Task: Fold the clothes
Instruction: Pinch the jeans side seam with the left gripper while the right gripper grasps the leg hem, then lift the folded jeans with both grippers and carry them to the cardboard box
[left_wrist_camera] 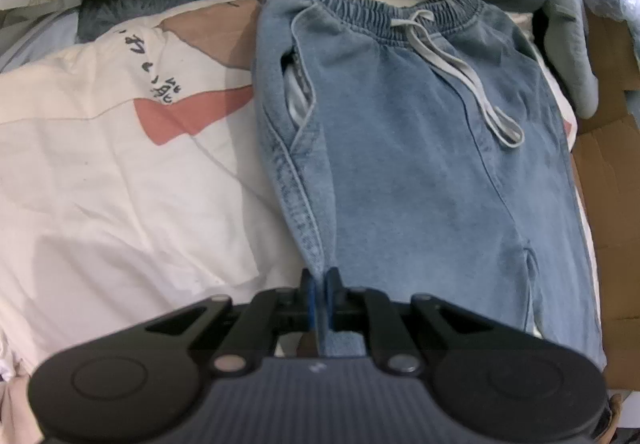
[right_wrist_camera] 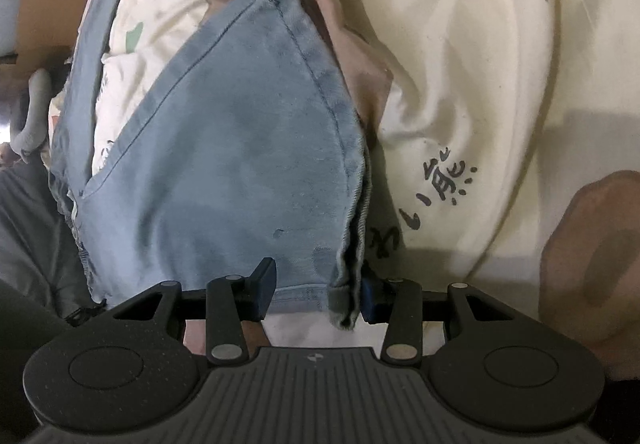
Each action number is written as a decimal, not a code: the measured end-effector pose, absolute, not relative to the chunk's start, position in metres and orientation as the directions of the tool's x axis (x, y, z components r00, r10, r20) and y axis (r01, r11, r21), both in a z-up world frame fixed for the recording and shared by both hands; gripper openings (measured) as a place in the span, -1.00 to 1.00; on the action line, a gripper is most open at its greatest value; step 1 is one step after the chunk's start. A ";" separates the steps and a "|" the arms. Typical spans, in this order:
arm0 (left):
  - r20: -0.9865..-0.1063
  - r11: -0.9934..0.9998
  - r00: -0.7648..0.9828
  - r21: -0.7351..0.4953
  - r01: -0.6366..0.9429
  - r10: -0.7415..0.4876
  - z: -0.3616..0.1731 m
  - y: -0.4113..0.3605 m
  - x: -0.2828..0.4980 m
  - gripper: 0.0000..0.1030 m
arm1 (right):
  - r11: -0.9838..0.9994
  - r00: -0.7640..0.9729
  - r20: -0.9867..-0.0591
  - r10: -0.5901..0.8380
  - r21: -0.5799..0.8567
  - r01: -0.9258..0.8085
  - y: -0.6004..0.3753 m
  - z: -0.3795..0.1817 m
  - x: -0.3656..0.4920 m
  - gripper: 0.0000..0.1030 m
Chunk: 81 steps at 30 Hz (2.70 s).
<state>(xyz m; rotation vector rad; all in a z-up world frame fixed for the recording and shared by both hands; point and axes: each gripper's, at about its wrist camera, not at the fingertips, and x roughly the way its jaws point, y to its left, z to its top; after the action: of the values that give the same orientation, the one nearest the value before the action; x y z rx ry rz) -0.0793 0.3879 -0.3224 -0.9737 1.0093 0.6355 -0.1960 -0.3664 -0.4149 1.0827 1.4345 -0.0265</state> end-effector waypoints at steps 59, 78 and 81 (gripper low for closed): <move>-0.755 0.506 0.654 -0.583 -0.636 -0.048 -0.151 0.362 0.043 -0.92 | 0.486 0.658 -0.630 0.414 0.763 0.426 -0.454 -0.190 -0.089 -0.82; -0.753 0.505 0.655 -0.590 -0.630 -0.064 -0.155 0.366 0.108 -0.92 | 0.495 0.656 -0.654 0.377 0.741 0.455 -0.468 -0.205 -0.008 -0.82; -0.754 0.514 0.654 -0.586 -0.626 -0.062 -0.159 0.368 0.121 -0.92 | 0.494 0.660 -0.651 0.375 0.743 0.452 -0.468 -0.210 0.008 -0.82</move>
<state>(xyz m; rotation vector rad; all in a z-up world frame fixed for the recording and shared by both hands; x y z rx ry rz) 0.1212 0.3677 -0.1587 -0.9900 0.8086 0.3876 0.0085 -0.4681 -0.2103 1.0939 0.8959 -0.0550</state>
